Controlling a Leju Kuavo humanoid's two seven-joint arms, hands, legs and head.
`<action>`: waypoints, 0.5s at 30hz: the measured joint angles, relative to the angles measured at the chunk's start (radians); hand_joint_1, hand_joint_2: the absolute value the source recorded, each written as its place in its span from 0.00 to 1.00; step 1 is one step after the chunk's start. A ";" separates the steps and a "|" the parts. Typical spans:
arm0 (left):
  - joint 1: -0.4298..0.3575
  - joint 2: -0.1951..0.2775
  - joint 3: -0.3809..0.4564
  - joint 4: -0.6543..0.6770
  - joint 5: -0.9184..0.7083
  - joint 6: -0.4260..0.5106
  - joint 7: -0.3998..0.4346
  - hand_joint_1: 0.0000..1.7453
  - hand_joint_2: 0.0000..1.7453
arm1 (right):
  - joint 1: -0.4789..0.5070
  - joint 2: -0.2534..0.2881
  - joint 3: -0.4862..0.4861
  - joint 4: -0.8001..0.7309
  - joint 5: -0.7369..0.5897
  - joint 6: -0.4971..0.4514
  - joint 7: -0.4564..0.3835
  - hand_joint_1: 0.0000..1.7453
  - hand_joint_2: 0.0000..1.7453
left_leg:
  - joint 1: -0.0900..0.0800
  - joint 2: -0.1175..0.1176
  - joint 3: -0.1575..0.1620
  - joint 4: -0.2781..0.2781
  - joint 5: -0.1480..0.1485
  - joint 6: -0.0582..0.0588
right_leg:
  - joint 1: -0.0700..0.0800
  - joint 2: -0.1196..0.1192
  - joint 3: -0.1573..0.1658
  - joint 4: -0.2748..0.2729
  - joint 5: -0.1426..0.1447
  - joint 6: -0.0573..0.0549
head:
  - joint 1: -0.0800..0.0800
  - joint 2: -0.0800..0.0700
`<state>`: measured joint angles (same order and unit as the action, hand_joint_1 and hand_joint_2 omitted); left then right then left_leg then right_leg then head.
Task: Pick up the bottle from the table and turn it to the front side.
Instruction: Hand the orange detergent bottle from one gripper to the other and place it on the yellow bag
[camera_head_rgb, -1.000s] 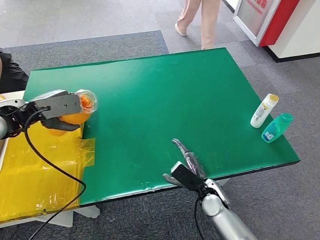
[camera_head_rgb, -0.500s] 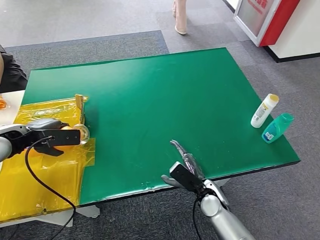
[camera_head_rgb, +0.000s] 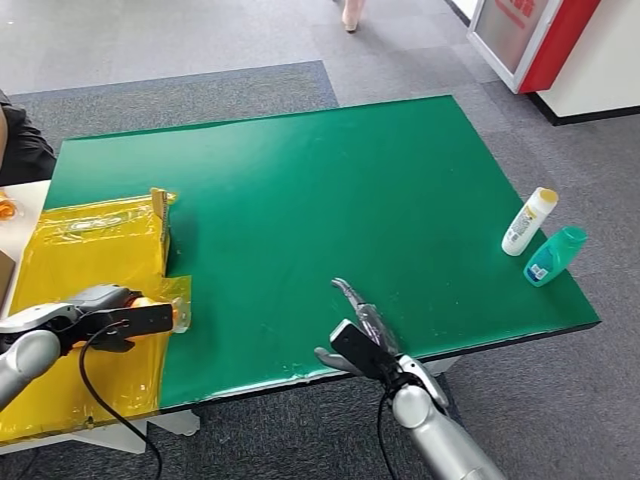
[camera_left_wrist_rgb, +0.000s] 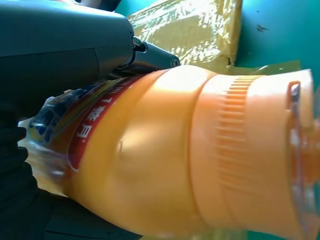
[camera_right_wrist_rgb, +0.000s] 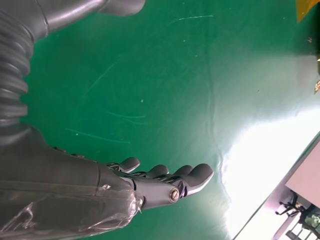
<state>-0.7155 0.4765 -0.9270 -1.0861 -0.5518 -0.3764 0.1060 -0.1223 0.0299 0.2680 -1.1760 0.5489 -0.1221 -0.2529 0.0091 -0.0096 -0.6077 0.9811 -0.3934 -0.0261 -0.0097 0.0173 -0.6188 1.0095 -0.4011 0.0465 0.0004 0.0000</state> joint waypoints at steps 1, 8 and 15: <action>0.004 -0.013 0.009 0.012 -0.008 0.008 0.000 0.19 1.00 | 0.000 0.000 0.000 0.002 0.000 0.001 0.000 0.00 1.00 | 0.000 0.000 0.000 0.000 0.000 0.000 | 0.000 0.000 0.000 0.000 0.000 0.000 | 0.000 0.000; 0.042 -0.082 0.087 0.050 -0.030 0.089 0.018 0.00 1.00 | 0.004 0.000 0.002 0.006 0.002 -0.001 0.008 0.00 1.00 | 0.000 0.000 0.000 0.000 0.000 0.000 | 0.000 0.000 0.000 0.000 0.000 0.000 | 0.000 0.000; 0.168 -0.085 0.267 -0.093 0.015 0.198 -0.024 0.00 1.00 | 0.058 -0.005 -0.012 -0.022 0.001 -0.017 0.006 0.00 1.00 | 0.000 0.000 0.000 0.000 -0.001 -0.001 | 0.000 0.000 -0.001 0.000 -0.001 0.000 | 0.000 0.000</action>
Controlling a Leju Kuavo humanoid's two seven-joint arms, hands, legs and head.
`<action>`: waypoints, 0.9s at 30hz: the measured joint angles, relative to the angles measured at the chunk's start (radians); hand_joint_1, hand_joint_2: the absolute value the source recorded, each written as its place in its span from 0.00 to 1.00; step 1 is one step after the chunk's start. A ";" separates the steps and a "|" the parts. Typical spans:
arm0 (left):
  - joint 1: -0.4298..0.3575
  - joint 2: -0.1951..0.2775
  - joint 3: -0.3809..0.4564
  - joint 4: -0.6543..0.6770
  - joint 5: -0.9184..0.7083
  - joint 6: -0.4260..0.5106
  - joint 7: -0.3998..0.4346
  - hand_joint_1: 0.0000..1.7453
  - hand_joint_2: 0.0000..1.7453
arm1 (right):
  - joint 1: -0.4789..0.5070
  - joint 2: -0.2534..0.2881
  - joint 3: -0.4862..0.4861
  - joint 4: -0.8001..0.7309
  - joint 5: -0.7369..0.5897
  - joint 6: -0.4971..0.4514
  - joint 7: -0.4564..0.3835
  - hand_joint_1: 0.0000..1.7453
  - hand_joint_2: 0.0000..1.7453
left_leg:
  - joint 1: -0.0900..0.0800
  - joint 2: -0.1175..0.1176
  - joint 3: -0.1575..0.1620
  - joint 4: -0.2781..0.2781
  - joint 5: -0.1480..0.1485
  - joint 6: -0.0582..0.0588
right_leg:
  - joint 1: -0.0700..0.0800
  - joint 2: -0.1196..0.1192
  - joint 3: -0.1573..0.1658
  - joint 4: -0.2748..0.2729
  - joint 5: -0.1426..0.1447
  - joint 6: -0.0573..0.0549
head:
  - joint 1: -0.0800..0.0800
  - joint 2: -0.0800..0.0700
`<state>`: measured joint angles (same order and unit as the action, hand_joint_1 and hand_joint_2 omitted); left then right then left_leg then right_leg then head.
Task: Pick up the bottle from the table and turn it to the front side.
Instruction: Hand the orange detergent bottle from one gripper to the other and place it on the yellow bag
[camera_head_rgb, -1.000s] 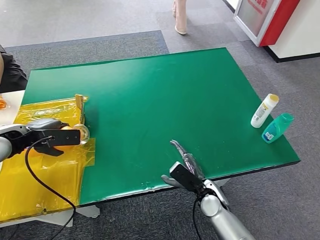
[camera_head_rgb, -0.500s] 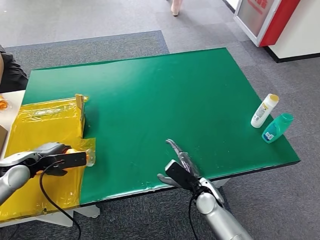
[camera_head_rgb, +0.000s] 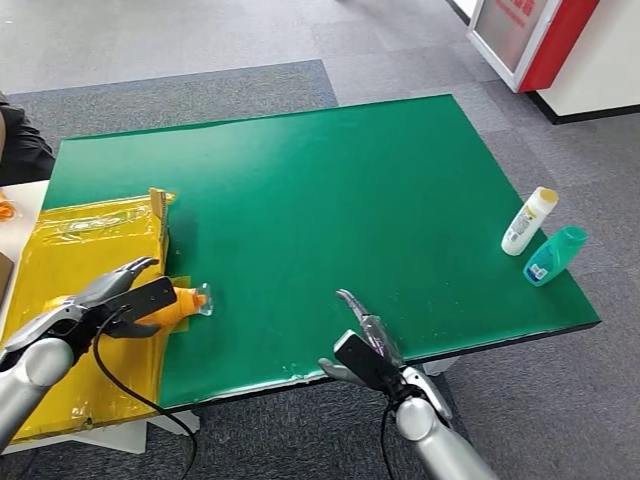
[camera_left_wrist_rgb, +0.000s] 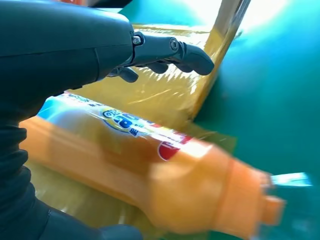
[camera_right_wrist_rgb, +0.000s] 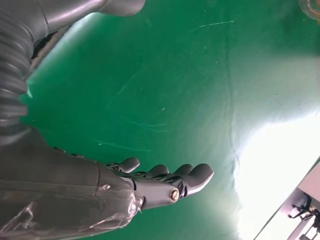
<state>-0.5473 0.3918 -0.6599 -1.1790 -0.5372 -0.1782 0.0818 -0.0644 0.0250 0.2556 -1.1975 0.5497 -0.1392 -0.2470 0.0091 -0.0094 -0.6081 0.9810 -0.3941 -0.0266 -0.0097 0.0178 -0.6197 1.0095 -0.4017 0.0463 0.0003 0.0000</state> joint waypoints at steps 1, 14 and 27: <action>0.025 0.003 0.031 -0.037 0.017 0.010 -0.011 0.00 1.00 | 0.010 -0.002 -0.005 -0.009 -0.002 -0.003 0.000 0.00 1.00 | 0.000 0.000 0.000 0.000 0.000 0.000 | 0.000 0.000 0.000 0.000 0.000 0.000 | 0.000 0.000; 0.594 -0.084 0.454 -0.553 0.284 0.056 -0.460 0.00 1.00 | 0.158 -0.016 -0.043 -0.184 -0.077 -0.024 -0.054 0.00 1.00 | 0.000 0.002 0.000 0.000 -0.006 0.001 | 0.000 0.001 0.000 -0.001 -0.005 0.000 | 0.000 0.000; 0.901 -0.396 0.595 -0.645 0.516 -0.067 -0.701 0.00 1.00 | 0.275 0.004 -0.052 -0.370 -0.159 -0.076 -0.177 0.00 1.00 | 0.000 0.002 0.001 0.000 -0.009 0.002 | 0.000 0.001 0.002 -0.002 -0.007 0.001 | 0.000 0.000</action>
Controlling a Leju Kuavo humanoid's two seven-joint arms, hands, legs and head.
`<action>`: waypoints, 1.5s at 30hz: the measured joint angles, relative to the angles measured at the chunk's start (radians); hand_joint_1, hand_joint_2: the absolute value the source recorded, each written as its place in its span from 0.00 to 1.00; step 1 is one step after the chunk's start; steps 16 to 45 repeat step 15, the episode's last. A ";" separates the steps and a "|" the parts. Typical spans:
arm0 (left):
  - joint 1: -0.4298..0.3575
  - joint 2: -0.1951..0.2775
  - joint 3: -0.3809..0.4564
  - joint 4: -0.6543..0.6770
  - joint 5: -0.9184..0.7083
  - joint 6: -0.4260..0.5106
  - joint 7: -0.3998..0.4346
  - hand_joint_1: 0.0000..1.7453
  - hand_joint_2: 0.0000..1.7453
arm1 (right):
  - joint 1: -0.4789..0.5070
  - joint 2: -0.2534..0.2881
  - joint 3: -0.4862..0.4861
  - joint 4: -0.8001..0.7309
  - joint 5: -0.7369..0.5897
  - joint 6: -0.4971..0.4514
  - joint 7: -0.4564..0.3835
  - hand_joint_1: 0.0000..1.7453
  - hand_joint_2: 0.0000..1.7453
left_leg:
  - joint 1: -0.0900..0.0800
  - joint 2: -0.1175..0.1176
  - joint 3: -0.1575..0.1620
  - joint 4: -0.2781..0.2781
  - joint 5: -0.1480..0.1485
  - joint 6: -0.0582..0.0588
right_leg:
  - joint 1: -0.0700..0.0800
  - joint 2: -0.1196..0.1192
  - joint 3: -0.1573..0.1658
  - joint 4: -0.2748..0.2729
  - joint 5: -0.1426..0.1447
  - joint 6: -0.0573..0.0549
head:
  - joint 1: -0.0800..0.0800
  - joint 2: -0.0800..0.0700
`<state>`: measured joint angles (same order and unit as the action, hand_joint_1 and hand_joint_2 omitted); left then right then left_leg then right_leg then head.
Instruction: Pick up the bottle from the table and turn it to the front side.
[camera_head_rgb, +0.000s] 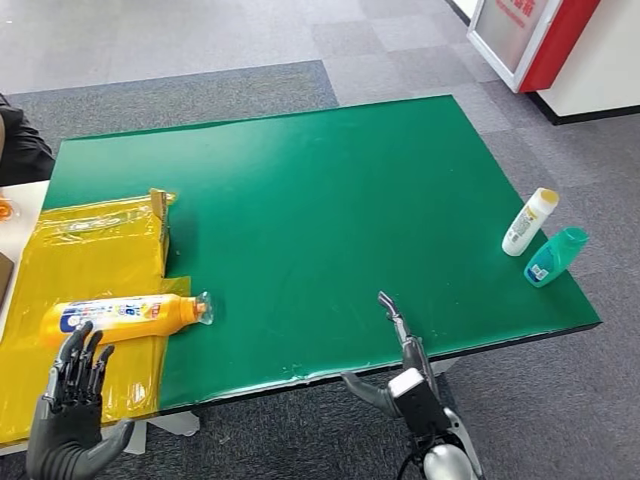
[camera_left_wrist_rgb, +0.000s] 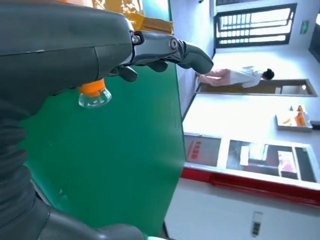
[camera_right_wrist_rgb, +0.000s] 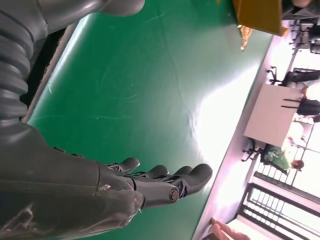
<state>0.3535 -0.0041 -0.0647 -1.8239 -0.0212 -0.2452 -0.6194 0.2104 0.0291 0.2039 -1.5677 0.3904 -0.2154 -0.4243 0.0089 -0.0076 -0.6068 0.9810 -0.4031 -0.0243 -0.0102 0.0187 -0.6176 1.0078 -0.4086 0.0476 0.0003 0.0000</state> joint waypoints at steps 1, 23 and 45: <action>0.005 -0.016 0.007 0.003 0.003 -0.011 0.003 0.00 1.00 | 0.006 0.001 0.000 -0.011 -0.009 0.000 -0.016 0.00 1.00 | 0.000 0.000 0.000 0.000 0.000 0.000 | 0.000 0.000 0.000 0.000 0.000 0.000 | 0.000 0.000; 0.012 -0.108 0.016 0.171 -0.076 0.011 0.051 0.00 1.00 | 0.055 0.009 -0.013 -0.085 -0.008 -0.057 -0.102 0.00 1.00 | 0.000 0.000 0.001 0.000 0.000 0.000 | 0.000 0.000 0.001 0.000 0.000 0.000 | 0.000 0.000; 0.012 -0.108 0.016 0.171 -0.076 0.011 0.051 0.00 1.00 | 0.055 0.009 -0.013 -0.085 -0.008 -0.057 -0.102 0.00 1.00 | 0.000 0.000 0.001 0.000 0.000 0.000 | 0.000 0.000 0.001 0.000 0.000 0.000 | 0.000 0.000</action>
